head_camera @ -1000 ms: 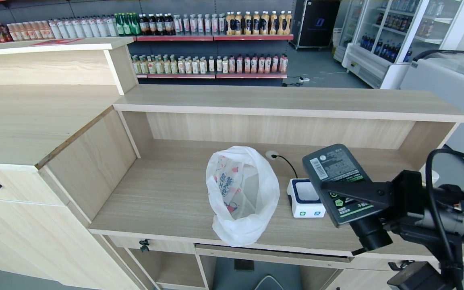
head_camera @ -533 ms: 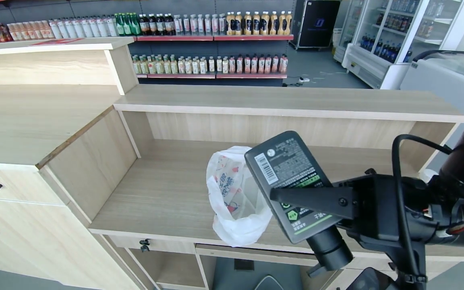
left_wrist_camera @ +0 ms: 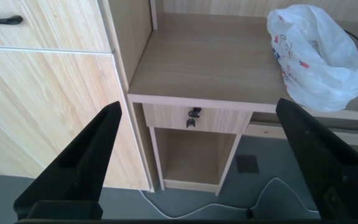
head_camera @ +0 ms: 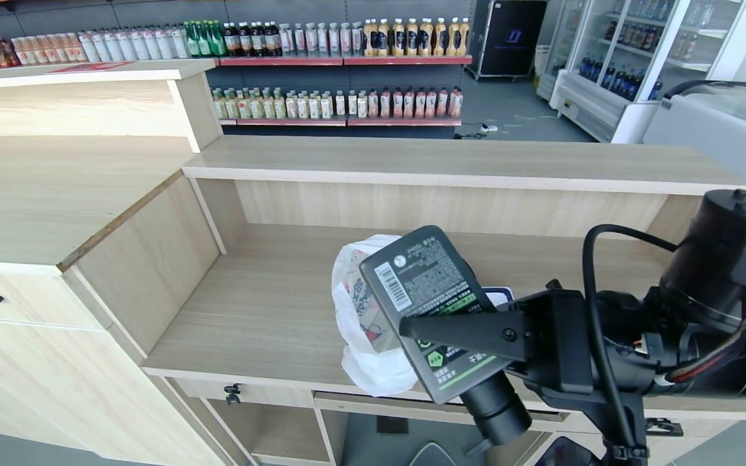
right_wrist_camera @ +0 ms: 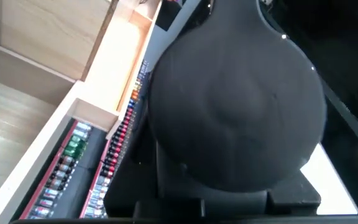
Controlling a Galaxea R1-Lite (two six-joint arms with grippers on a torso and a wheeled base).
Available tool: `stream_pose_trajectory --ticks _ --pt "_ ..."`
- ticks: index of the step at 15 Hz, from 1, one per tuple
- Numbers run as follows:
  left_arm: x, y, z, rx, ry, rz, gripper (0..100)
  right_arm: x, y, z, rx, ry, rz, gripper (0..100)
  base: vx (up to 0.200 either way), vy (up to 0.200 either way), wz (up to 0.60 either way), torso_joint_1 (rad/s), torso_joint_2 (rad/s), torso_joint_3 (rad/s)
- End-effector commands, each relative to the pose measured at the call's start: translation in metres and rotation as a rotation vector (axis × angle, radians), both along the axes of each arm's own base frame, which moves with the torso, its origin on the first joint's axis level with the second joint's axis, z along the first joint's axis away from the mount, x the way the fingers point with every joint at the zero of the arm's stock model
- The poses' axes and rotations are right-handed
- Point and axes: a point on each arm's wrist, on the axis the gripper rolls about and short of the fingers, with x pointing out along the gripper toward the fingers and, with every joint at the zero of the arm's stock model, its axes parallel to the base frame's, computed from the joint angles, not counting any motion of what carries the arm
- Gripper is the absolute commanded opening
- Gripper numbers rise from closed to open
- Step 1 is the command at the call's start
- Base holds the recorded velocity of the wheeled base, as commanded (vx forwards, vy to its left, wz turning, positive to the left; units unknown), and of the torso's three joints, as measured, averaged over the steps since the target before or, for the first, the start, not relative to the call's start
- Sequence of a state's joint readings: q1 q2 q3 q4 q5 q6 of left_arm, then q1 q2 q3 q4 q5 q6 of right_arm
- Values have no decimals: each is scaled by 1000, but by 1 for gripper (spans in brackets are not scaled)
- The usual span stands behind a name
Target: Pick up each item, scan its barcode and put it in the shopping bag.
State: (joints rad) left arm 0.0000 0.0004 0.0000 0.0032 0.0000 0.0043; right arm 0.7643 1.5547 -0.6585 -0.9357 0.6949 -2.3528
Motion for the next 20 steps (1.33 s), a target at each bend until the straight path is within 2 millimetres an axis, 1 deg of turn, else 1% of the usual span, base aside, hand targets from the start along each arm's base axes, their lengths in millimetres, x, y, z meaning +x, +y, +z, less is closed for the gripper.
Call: stream_pose_trajectory --ticks 1,2,6,7,12,15,17,20 --pt "0 0 0 0 -1 0 100 0 2 -2 -7 9 4 0 0 0 0 0 0 0" --pt "0 0 0 0 -1 0 100 1 3 -5 -14 30 9 0 0 0 0 0 0 0" --pt "0 0 0 0 -1 0 100 0 9 -2 2 93 37 0 0 0 0 0 0 0" --pt "0 0 0 0 -1 0 100 -3 16 -4 -7 114 88 0 0 0 0 0 0 0" --pt "0 0 0 0 -1 0 100 -14 22 -5 -14 120 137 0 0 0 0 0 0 0" --pt "0 0 0 0 -1 0 100 -19 16 1 2 99 136 0 0 0 0 0 0 0" --pt "0 0 0 0 -1 0 100 -22 4 -1 -2 103 114 0 0 0 0 0 0 0" --pt "0 0 0 0 -1 0 100 -20 -10 -3 -13 104 67 0 0 0 0 0 0 0"
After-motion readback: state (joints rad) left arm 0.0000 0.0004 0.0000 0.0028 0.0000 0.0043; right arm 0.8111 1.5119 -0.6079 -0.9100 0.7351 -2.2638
